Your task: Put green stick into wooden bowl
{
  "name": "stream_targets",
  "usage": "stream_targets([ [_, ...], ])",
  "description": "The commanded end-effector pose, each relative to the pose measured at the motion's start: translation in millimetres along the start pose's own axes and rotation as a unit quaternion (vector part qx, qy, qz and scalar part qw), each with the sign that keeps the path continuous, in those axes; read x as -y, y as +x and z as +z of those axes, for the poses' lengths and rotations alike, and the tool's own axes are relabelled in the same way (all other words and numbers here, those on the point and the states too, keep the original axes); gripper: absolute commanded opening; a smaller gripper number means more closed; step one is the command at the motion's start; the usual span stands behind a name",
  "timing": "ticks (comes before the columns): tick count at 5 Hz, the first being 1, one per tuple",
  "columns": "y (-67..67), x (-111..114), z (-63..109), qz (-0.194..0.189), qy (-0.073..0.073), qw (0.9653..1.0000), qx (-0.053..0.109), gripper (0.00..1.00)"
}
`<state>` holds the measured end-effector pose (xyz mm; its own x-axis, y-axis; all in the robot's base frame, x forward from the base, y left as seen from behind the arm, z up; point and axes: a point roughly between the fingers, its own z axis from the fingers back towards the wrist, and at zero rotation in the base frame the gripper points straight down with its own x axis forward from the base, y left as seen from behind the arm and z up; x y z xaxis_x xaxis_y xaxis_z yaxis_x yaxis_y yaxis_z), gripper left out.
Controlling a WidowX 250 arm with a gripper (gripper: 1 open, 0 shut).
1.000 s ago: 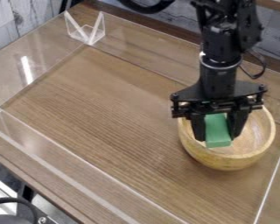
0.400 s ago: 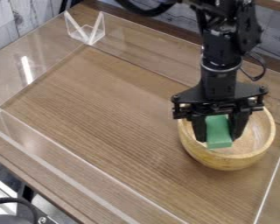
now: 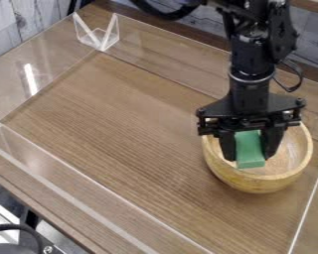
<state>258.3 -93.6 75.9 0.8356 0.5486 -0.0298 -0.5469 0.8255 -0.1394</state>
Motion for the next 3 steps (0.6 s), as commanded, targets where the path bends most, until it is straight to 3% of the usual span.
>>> stream_targets([
  [1,4.1,2.4,8.9,0.001,-0.007,0.9999,0.007,1.00],
  [3,9.1,0.9,20.6,0.005,-0.005,1.0000,0.005,1.00],
])
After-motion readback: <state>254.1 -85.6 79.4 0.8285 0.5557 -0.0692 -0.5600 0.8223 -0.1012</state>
